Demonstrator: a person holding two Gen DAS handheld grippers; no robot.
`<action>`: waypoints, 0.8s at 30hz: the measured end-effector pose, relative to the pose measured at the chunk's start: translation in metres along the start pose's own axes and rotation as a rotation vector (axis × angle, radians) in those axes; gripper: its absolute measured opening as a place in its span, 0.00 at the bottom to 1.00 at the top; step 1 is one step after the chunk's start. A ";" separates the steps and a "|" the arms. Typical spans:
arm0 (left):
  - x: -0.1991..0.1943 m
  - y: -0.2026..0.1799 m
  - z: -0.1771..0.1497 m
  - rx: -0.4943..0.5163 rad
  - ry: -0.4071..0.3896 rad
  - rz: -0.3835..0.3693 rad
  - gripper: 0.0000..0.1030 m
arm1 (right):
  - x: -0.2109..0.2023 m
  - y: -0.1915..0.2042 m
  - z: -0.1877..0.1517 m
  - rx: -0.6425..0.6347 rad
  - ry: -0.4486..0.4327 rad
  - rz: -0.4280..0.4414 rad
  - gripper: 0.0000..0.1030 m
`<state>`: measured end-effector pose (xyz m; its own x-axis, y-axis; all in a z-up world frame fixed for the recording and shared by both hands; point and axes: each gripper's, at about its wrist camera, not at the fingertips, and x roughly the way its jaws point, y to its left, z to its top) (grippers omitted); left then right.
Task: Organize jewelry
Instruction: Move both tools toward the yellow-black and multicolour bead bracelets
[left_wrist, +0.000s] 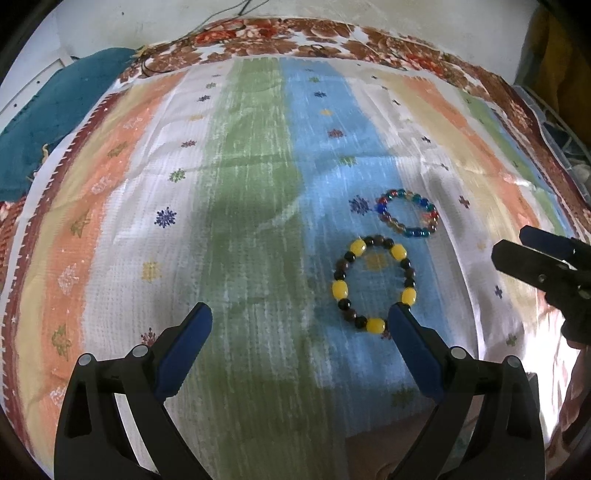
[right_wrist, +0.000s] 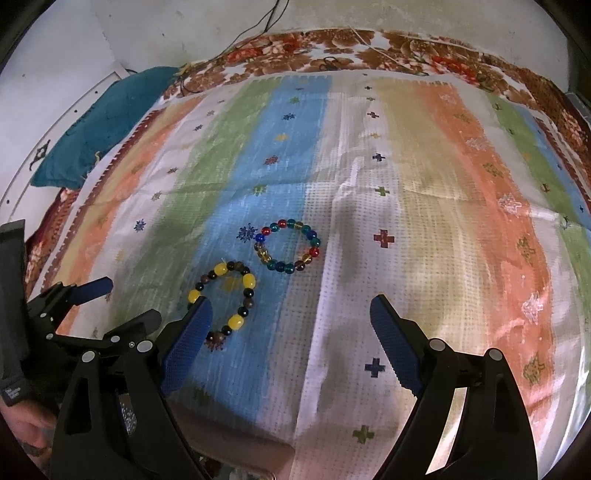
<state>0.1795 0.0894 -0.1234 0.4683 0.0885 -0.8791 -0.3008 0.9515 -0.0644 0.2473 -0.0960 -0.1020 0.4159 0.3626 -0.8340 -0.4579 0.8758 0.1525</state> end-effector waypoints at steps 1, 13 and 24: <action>0.001 -0.001 0.001 0.003 -0.001 0.003 0.91 | 0.002 0.000 0.001 0.002 -0.002 -0.005 0.85; 0.018 -0.005 0.002 0.066 0.022 0.023 0.91 | 0.027 -0.006 0.013 -0.024 0.003 -0.047 0.85; 0.026 -0.008 0.006 0.079 0.008 0.011 0.91 | 0.051 -0.005 0.025 -0.048 0.013 -0.067 0.85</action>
<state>0.1988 0.0857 -0.1433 0.4587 0.0974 -0.8832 -0.2396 0.9707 -0.0174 0.2906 -0.0738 -0.1317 0.4362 0.2994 -0.8485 -0.4669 0.8814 0.0710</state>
